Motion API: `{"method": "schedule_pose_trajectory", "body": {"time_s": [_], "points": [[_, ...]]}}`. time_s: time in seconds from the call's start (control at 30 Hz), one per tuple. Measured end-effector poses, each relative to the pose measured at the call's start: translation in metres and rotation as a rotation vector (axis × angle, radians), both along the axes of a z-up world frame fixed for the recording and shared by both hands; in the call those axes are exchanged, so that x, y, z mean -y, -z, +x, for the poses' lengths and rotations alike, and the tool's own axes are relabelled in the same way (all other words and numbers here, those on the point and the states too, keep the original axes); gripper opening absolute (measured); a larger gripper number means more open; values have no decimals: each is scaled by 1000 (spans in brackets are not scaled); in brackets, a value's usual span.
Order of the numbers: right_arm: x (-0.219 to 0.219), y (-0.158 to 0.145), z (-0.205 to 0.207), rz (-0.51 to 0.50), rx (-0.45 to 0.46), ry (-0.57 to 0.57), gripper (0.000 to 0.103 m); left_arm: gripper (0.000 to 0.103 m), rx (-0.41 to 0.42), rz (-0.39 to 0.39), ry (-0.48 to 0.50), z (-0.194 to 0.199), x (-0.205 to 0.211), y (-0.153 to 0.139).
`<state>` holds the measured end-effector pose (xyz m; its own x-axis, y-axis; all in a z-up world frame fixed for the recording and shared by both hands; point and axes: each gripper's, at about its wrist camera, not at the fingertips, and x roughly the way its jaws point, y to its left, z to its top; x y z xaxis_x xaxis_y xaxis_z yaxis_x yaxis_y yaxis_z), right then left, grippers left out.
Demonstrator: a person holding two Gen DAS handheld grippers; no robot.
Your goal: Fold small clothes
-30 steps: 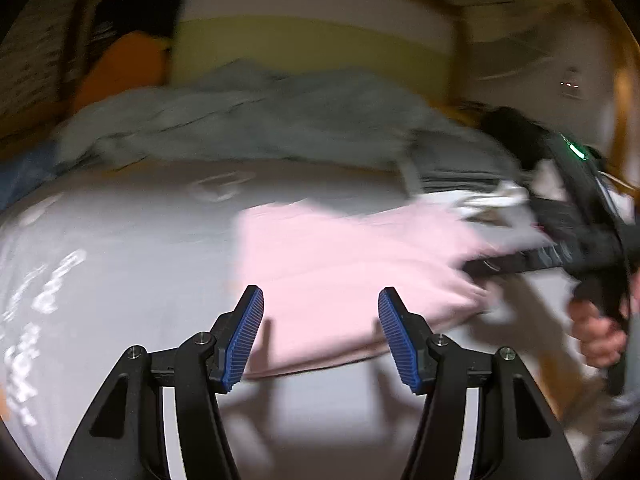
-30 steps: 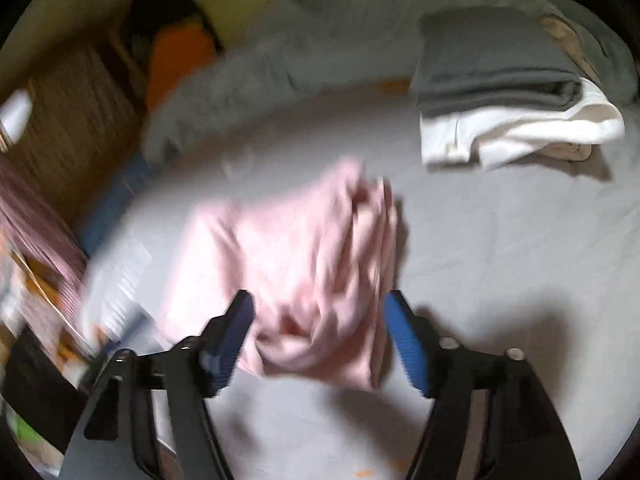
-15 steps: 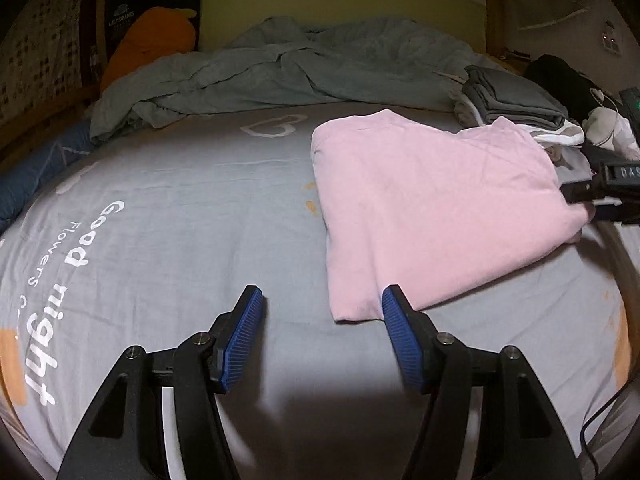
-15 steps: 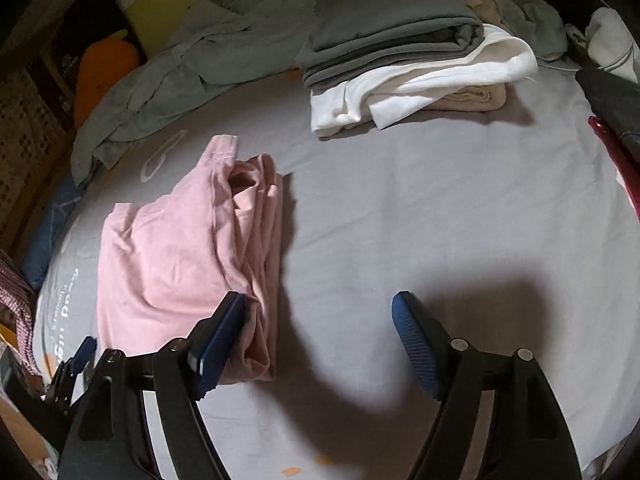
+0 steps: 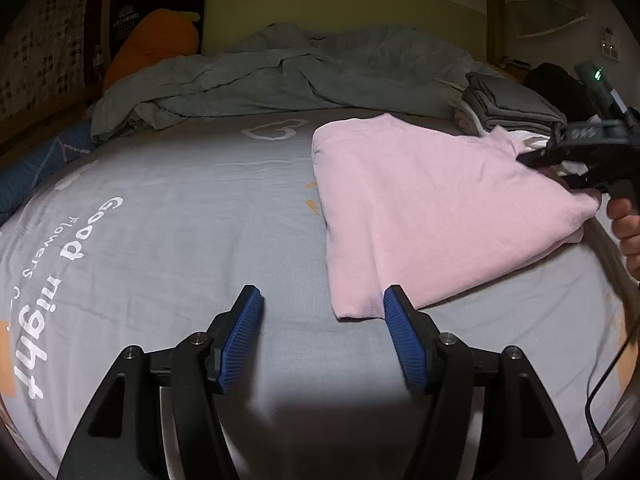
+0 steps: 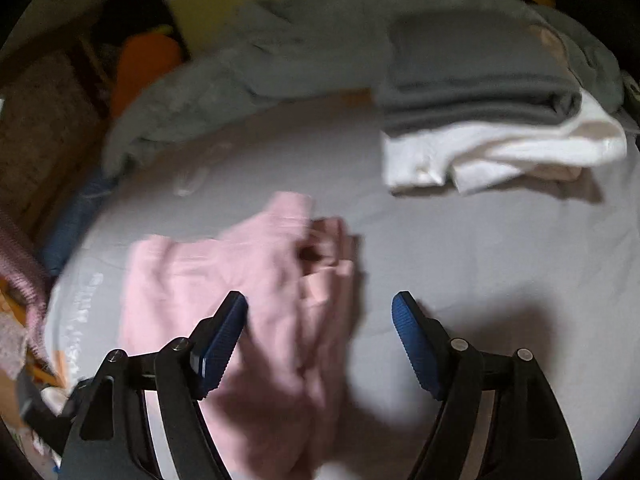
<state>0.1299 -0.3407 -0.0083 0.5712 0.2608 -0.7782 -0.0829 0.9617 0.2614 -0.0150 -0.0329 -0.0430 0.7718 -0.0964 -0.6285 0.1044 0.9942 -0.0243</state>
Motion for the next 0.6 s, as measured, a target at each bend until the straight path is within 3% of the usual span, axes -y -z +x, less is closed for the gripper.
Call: {"method": "schedule_pose_trajectory", "body": {"time_s": [0.13,0.23,0.27,0.33,0.43,0.53,0.6], "points": [[31,5,1,-31,-3,151,76,63,-8,-20,8,0,-2,-2],[48,-7,-12,-39,35,210,76,63,-11,-118,100,-1,-9,-12],[53,-10,-15,-12,47,201,76,63,-11,-175,123,0,-13,-18],[55,-16,-26,150,56,119,76,69,-39,-305,134,10,-22,-26],[55,-11,-32,358,-8,-46,77,69,-108,-450,110,39,-36,-29],[48,4,-29,391,-95,-84,78,69,-246,-540,80,77,-43,-13],[44,16,-26,356,-147,-81,79,67,-273,-550,96,92,-42,-6]]}}
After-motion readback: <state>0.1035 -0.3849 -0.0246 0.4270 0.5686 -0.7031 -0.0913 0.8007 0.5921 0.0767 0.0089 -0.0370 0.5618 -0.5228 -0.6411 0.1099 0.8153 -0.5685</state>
